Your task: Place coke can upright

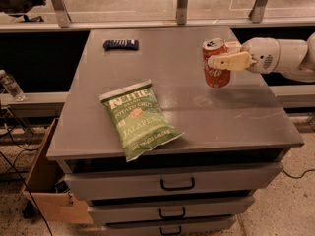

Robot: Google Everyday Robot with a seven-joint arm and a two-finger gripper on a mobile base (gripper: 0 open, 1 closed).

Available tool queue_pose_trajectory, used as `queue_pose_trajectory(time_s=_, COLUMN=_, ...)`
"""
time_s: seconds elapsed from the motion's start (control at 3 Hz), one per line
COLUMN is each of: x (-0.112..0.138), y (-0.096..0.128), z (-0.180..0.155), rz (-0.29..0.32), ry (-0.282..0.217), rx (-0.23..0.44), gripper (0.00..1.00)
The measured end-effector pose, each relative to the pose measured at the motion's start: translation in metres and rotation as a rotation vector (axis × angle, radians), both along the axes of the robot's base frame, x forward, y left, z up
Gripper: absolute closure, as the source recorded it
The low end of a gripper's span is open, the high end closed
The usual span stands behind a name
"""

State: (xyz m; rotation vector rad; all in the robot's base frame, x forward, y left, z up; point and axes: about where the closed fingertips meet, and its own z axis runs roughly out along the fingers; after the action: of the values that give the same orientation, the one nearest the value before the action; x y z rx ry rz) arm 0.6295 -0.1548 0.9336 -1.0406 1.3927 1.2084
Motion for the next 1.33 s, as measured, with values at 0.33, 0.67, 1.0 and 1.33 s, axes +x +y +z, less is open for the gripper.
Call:
queue_pose_trajectory(time_s=0.33, x=-0.008, y=-0.008, z=-0.009, rz=0.001, ry=-0.01, rx=0.079, gripper=1.0)
queue_pose_trajectory(time_s=0.67, x=-0.011, y=-0.018, z=-0.021, rz=0.004, ry=-0.003, rx=0.121, gripper=0.83)
queue_pose_trajectory(time_s=1.0, x=-0.013, y=-0.028, z=-0.034, rz=-0.003, ry=0.023, rx=0.153, gripper=0.59)
queue_pose_trajectory(time_s=1.33, x=-0.014, y=-0.038, z=-0.043, rz=-0.015, ry=0.032, rx=0.164, gripper=0.36)
